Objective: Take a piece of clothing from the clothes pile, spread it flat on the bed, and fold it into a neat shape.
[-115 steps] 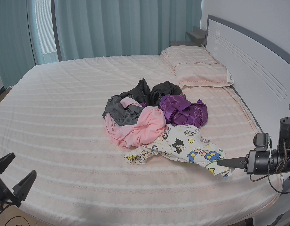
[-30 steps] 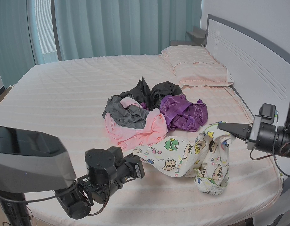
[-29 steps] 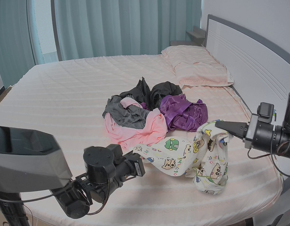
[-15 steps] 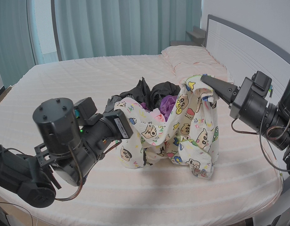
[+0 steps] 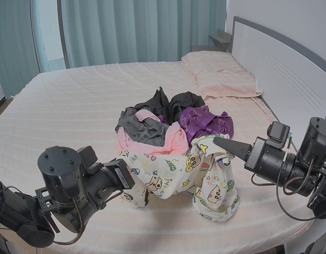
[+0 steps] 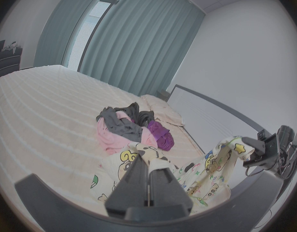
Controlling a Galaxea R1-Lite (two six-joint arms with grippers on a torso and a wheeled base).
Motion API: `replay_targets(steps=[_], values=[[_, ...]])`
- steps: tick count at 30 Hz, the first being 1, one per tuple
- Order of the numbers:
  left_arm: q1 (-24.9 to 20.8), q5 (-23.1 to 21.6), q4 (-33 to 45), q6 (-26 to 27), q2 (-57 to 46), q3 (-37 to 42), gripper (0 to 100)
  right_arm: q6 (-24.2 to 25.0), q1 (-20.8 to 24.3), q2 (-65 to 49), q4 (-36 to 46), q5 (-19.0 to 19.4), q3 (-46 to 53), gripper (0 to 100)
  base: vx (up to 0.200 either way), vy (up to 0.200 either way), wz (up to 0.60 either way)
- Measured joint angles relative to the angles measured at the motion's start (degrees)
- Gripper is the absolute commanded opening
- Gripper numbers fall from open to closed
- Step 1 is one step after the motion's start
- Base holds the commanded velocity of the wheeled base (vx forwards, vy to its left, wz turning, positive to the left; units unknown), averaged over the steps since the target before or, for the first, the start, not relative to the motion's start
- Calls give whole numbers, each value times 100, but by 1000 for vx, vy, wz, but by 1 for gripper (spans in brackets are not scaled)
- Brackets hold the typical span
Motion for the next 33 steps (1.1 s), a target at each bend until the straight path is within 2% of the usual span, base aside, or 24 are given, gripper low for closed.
replay_targets(steps=[8,23,31,33], values=[[-23,-2,0,-371,85,341,0,17,112,28,-9,-6,271,0,0,0,0],[-80,-5,-2,-474,91,488,0,74,148,0,-13,-17,293,0,-200,0,0],[-73,-40,-2,-502,22,494,0,68,132,-56,-13,-27,278,0,0,0,0],[-72,-38,-2,-502,-9,488,0,68,132,-63,-13,-20,276,0,0,200,0]])
